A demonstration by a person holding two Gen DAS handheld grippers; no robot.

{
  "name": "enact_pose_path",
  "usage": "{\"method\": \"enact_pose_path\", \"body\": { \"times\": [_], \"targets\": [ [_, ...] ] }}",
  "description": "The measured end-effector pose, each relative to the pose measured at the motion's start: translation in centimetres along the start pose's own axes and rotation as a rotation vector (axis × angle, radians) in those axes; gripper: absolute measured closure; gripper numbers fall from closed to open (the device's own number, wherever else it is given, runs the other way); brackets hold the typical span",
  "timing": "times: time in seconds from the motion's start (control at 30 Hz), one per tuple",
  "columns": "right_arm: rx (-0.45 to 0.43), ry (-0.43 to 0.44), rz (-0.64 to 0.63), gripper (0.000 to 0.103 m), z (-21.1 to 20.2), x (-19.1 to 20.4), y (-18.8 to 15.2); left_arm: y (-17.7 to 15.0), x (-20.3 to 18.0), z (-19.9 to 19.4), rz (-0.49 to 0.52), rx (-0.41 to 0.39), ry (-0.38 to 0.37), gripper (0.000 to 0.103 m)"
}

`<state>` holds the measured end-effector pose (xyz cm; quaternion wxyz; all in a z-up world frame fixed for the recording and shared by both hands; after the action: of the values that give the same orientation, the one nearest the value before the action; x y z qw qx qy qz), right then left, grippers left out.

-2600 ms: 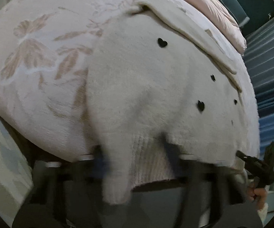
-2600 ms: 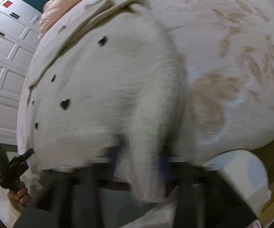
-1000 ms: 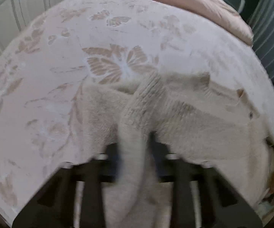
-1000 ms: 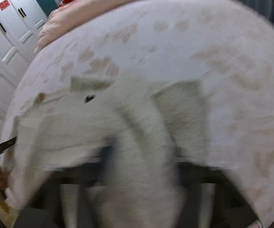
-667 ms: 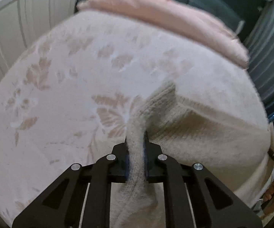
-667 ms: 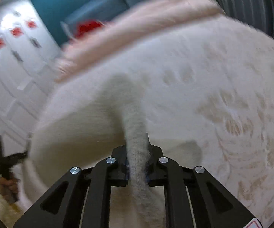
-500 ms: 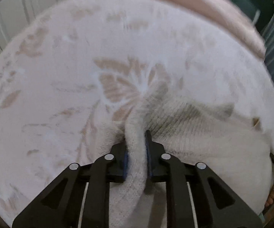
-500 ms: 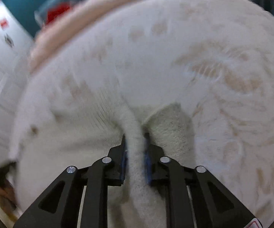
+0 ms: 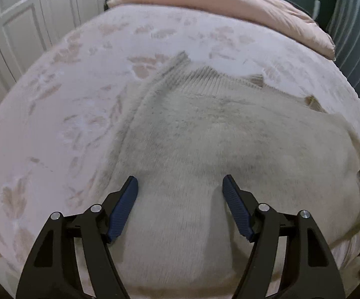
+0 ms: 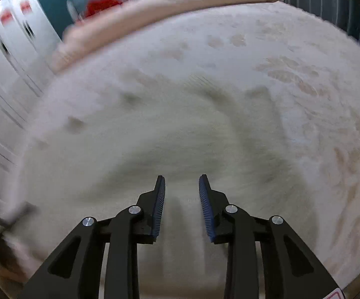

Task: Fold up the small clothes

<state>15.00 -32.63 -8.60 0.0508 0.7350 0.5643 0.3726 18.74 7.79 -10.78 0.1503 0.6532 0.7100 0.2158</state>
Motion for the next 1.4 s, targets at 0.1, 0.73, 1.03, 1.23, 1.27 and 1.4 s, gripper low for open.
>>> {"method": "enact_pose_path", "body": {
  "times": [0.1,0.73,1.03,1.23,1.27,1.4],
  "targets": [
    [-0.003,0.058,-0.135,0.074,-1.3,5.4,-0.4,-0.5,0.3,-0.3,-0.021,0.006,-0.006,0.033],
    [0.03,-0.174,-0.001,0.09,-0.2,-1.3,-1.5,-1.6,-0.3,-0.6,0.064,-0.014,0.075,0.032],
    [0.031,-0.287,0.08,0.102,-2.0,-9.7,-2.1,-1.9,-0.6,-0.3,0.09,-0.01,0.117,0.029],
    [-0.021,-0.257,0.087,0.089,-2.9,-7.4,-0.7,-1.9,-0.1,-1.4,0.055,-0.006,0.096,0.029],
    [-0.031,-0.215,0.069,0.089,-3.4,-5.4,-0.6,-1.8,0.5,-2.1,0.018,-0.019,0.069,0.028],
    [-0.021,-0.074,-0.105,0.089,-2.9,3.3,-0.7,-2.8,4.7,-4.6,-0.223,-0.038,-0.033,0.011]
  ]
}}
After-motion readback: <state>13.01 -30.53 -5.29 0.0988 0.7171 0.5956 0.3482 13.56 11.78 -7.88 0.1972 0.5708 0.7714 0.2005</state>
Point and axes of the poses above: each gripper's, at about its wrist camera, not at the fingertips, and z roughly the way its jaws point, x to its left, y to its top, the point moved 5 cm from there along z, roughly the way its jaws point, and after that the axes turned 10 degrees about y, right-handed, at the moved point
